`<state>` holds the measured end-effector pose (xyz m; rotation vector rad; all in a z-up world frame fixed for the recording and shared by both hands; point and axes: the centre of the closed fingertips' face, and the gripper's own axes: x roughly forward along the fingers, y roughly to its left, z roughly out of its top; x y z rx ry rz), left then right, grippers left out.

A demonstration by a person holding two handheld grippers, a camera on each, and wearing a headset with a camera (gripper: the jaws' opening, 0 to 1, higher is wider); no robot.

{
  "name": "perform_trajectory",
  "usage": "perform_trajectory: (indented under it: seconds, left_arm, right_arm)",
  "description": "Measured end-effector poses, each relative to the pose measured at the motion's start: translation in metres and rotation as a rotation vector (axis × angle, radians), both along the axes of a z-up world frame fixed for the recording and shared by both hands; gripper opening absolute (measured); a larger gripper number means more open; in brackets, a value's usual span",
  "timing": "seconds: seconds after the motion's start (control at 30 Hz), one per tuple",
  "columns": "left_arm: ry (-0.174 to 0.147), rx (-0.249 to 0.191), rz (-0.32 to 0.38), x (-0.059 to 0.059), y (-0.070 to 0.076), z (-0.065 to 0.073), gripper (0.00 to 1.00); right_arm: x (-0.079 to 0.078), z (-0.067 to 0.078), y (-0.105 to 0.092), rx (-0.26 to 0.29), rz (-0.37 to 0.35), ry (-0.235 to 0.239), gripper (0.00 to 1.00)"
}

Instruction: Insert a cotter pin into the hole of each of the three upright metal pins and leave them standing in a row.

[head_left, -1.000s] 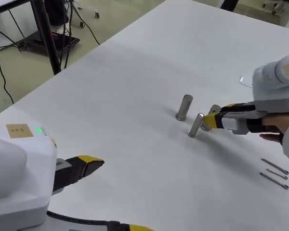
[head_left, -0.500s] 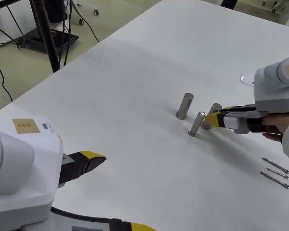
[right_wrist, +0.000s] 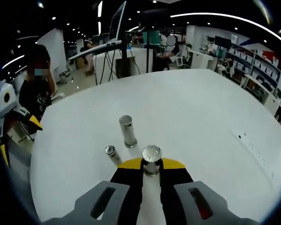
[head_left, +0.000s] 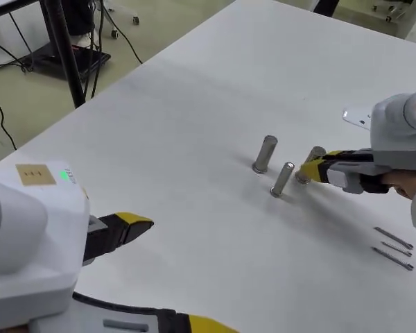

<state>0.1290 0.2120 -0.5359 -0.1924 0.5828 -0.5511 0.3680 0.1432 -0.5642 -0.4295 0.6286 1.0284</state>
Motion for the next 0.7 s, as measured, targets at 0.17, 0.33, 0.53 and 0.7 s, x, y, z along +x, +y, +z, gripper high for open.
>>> perform_trajectory:
  seconds: [0.17,0.33,0.53,0.7]
  left_arm:
    - [-0.014,-0.009,-0.007,0.000,-0.003,0.003,0.92]
    - [-0.020,-0.008,-0.025,-0.001,-0.009,0.007,0.92]
    - [-0.036,0.001,-0.046,-0.003,-0.015,0.012,0.92]
    - [-0.047,0.028,-0.052,-0.003,-0.016,0.013,0.90]
  right_arm:
    - [-0.006,0.020,-0.014,0.024,-0.029,-0.024,0.07]
    - [-0.025,0.036,-0.030,0.010,-0.044,-0.061,0.07]
    - [-0.055,0.048,-0.038,0.042,-0.052,-0.057,0.07]
    - [-0.081,0.049,-0.039,0.058,-0.038,-0.060,0.07]
